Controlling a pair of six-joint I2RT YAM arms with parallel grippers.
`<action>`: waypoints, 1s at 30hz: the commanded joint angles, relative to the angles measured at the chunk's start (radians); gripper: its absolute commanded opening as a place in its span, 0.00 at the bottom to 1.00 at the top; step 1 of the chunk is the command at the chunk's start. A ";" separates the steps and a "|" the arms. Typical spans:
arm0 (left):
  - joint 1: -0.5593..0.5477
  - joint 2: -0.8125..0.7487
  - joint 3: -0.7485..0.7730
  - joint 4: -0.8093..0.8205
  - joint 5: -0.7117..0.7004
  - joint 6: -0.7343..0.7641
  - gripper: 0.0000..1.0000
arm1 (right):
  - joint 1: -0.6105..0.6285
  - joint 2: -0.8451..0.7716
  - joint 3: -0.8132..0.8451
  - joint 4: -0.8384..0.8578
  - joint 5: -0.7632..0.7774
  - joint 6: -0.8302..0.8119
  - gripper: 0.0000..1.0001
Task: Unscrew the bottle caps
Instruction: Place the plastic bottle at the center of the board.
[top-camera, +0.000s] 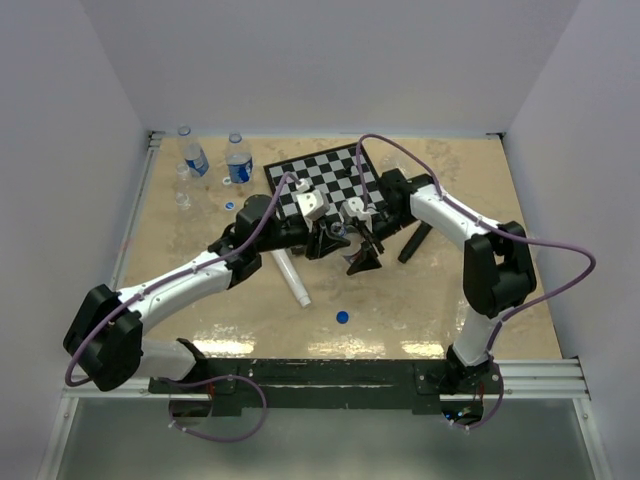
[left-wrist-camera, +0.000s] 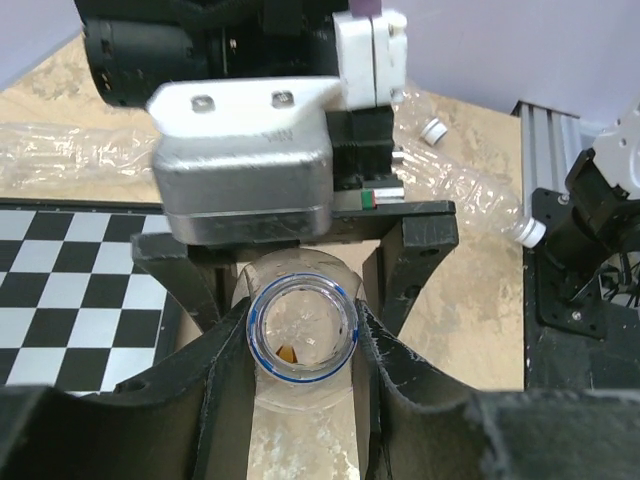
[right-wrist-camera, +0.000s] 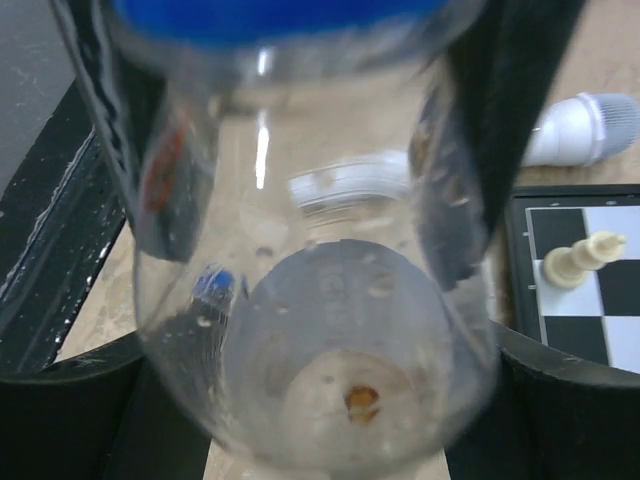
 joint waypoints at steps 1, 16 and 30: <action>0.003 -0.007 0.101 -0.231 0.014 0.160 0.00 | 0.004 -0.058 0.103 -0.028 0.019 0.066 0.75; 0.002 0.012 0.165 -0.268 0.017 0.191 0.00 | 0.008 -0.112 0.108 0.064 0.061 0.232 0.67; 0.005 -0.003 0.184 -0.245 -0.029 0.149 0.03 | 0.044 -0.119 0.083 0.124 0.093 0.311 0.45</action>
